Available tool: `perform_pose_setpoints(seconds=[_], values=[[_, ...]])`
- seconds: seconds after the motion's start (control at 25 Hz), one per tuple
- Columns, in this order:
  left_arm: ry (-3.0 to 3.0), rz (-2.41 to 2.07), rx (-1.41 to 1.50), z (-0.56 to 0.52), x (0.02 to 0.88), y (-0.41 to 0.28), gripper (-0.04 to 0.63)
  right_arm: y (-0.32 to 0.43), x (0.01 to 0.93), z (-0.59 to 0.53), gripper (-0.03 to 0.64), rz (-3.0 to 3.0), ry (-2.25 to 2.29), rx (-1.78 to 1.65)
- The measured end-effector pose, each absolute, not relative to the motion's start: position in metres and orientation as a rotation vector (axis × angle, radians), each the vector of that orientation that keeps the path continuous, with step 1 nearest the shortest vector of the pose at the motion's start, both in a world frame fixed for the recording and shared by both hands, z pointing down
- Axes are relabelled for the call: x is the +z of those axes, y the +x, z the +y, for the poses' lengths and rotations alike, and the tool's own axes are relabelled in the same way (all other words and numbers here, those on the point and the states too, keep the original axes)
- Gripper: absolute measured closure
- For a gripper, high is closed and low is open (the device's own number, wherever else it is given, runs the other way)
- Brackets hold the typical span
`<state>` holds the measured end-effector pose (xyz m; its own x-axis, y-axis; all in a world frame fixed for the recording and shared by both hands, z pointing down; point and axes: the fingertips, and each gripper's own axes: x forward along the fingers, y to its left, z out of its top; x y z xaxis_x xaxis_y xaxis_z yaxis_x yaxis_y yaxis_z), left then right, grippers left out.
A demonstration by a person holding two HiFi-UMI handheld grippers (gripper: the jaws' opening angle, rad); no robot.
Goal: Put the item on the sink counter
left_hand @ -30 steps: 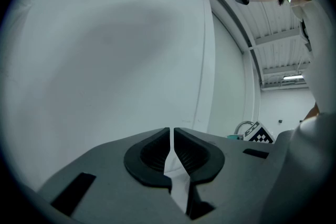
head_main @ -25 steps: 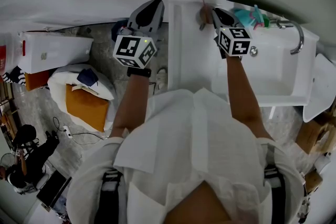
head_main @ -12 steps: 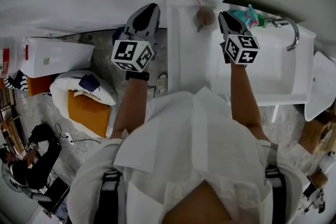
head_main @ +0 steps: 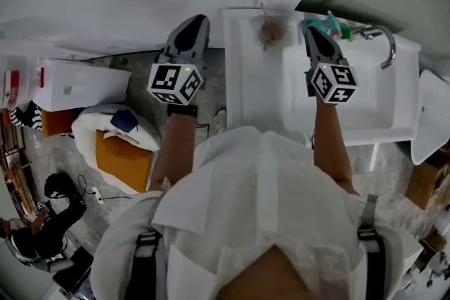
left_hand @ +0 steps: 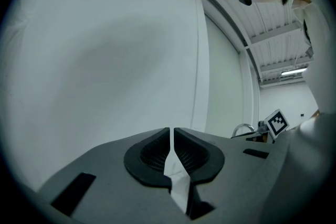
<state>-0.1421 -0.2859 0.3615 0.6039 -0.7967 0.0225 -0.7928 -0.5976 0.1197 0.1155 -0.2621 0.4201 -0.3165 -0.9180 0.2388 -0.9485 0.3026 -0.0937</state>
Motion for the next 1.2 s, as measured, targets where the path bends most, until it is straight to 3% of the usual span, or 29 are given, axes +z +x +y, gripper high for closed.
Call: perform_pose_setpoints(seconds=[1.2], values=[[2.696, -1.430, -0.088, -0.271, 0.342, -0.165, 0.559, 0.151, 0.343, -0.215, 0.607, -2.470, 1.909, 0.058]])
